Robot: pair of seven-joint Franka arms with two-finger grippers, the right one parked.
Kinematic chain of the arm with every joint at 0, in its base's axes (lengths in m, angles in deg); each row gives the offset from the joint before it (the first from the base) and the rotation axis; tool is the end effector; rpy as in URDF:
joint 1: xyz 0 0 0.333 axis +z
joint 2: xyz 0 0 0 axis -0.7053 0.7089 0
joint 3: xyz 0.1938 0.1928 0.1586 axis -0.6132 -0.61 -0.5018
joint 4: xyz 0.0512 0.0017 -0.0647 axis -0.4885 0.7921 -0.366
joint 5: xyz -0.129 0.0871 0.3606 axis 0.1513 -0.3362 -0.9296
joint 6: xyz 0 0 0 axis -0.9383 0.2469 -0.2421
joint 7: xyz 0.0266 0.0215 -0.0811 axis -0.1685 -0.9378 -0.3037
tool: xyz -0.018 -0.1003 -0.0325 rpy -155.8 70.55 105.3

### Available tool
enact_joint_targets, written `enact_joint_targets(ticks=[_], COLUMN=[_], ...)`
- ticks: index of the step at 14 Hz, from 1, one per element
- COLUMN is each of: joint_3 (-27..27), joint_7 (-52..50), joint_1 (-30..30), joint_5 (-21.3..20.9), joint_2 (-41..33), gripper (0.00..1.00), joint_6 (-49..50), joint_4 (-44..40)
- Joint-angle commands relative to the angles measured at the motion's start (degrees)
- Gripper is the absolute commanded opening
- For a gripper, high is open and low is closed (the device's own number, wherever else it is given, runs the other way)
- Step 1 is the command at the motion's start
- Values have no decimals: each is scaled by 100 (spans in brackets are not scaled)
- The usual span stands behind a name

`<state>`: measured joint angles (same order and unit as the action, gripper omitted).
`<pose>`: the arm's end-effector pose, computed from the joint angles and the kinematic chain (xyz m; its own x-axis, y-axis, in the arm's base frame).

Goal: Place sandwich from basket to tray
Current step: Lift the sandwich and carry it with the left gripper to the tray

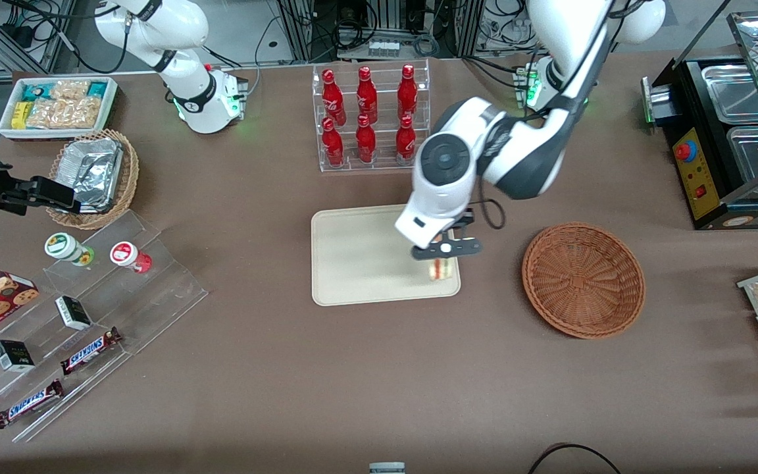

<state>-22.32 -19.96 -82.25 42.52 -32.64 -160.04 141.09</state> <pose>0.5176 -0.4309 0.3786 0.9896 0.0602 -0.1309 0.0497 -0.9954 -0.0821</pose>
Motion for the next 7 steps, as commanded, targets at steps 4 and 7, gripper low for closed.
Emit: enact_joint_targets(ticks=[4,7], joint_3=[-87,-87], joint_7=[-391,-577], joint_1=[-558,-839], joint_5=[111,102], joint_2=[861,1037], gripper=[0,0], joint_6=[-640,-844], joint_4=[-393,-340])
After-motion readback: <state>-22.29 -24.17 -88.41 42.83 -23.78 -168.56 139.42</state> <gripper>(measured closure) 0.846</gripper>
